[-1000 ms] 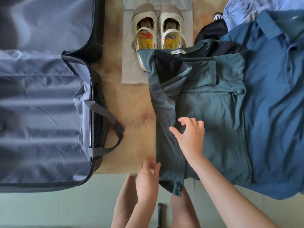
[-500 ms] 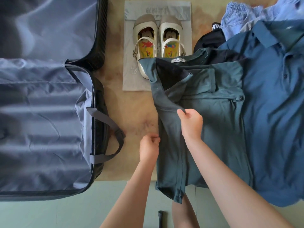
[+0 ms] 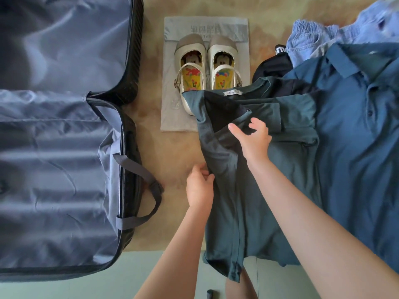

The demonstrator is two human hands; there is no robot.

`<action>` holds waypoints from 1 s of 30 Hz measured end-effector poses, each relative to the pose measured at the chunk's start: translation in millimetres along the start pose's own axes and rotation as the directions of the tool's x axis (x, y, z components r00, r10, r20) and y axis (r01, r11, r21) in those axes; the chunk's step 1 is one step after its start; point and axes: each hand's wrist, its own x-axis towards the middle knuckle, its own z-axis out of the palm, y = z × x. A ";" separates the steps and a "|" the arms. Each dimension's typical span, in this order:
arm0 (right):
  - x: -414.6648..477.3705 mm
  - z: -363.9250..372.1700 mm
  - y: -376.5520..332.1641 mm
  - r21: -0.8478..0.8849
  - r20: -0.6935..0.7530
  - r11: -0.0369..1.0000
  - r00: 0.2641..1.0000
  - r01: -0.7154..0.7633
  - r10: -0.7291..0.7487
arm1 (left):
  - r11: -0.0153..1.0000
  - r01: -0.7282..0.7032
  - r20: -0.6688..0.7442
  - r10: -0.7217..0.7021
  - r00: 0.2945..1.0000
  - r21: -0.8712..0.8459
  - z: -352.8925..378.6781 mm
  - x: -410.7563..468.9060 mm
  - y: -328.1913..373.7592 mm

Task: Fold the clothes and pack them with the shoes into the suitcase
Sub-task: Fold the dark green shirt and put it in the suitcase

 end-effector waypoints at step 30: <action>49.9 36.9 -99.3 -0.496 0.414 0.549 0.740 0.672 -0.531 | 0.952 0.172 0.019 -0.173 0.985 -0.251 -2.8 6.9 -7.6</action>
